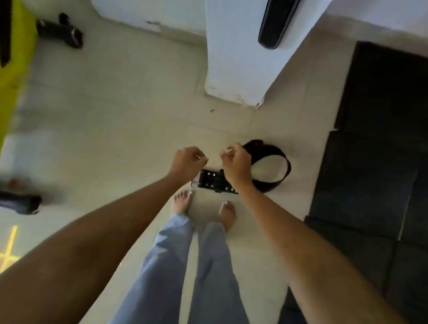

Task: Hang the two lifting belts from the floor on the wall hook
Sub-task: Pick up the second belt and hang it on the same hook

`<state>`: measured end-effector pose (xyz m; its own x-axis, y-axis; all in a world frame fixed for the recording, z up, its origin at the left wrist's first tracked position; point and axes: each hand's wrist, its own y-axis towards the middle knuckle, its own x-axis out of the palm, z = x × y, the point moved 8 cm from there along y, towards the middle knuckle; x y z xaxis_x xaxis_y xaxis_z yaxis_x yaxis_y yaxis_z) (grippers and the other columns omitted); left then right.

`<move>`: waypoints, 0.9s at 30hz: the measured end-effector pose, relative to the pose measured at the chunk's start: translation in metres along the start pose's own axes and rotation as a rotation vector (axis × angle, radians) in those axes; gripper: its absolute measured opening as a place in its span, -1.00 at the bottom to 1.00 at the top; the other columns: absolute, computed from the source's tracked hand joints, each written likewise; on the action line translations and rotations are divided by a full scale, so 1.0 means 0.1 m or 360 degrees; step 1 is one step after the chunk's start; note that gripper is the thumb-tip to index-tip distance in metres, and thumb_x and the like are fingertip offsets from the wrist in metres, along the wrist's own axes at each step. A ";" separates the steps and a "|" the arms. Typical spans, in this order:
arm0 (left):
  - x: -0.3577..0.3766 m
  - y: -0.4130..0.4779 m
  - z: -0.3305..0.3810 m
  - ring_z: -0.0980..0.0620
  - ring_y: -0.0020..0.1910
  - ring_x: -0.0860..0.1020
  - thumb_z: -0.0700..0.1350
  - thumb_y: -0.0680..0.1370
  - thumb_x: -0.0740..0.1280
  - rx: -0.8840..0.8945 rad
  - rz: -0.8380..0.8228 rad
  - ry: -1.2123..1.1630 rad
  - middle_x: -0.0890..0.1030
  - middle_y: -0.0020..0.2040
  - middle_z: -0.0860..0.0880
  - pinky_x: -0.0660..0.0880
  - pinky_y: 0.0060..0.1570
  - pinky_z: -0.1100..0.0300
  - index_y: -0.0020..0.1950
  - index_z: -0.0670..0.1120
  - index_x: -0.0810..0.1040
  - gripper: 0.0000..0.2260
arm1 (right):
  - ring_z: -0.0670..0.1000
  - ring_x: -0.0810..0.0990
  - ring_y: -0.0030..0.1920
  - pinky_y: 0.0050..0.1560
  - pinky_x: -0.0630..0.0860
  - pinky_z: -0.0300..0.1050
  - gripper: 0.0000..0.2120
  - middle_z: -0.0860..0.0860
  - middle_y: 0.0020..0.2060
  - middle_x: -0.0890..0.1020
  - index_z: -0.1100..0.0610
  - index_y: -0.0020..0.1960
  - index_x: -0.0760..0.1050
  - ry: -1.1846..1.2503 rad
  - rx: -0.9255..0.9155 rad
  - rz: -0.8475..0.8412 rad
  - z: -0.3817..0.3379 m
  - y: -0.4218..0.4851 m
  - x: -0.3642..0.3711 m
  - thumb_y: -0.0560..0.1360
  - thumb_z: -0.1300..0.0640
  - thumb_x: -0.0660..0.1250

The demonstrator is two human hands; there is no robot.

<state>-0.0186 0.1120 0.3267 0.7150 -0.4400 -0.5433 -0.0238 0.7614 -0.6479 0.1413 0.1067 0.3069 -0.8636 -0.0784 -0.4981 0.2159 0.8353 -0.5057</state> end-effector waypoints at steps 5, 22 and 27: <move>0.99 0.70 -0.94 -0.15 -0.02 0.61 -0.16 0.50 0.32 -0.0184 -0.0189 0.0103 0.69 -0.03 -0.22 0.34 -0.16 0.26 0.00 -0.23 0.64 -0.82 | 0.20 0.64 -0.05 0.04 0.56 0.08 -0.81 0.26 -0.09 0.67 0.30 0.05 0.55 -0.0047 0.0283 -0.0170 1.35 0.40 0.91 0.48 0.23 0.38; 3.41 2.37 -3.25 -0.13 -0.05 0.62 -0.23 0.48 0.32 -0.0563 -0.0500 0.0167 0.67 -0.08 -0.19 0.51 -0.07 0.13 -0.02 -0.23 0.64 -0.85 | 0.28 0.30 0.47 0.39 0.37 0.13 -0.52 0.31 0.43 0.36 0.27 0.43 0.31 -0.1910 -0.0630 -0.0495 3.88 1.56 3.11 0.52 0.27 0.19; 3.39 2.48 -3.50 -0.15 -0.03 0.61 -0.21 0.47 0.27 -0.0594 -0.0456 0.0296 0.65 -0.05 -0.17 0.56 0.03 0.02 -0.03 -0.20 0.62 -0.83 | 0.26 0.60 0.21 0.02 0.62 0.23 -0.73 0.24 0.19 0.63 0.21 0.21 0.52 -0.2308 -0.0868 -0.0480 4.04 1.61 3.31 0.57 0.21 0.17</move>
<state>-0.0267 -0.0145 -0.2047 0.5937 -0.7094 -0.3797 -0.1173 0.3906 -0.9131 0.0749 -0.0046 -0.2242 0.3795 -0.4372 -0.8154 -0.3362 0.7559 -0.5618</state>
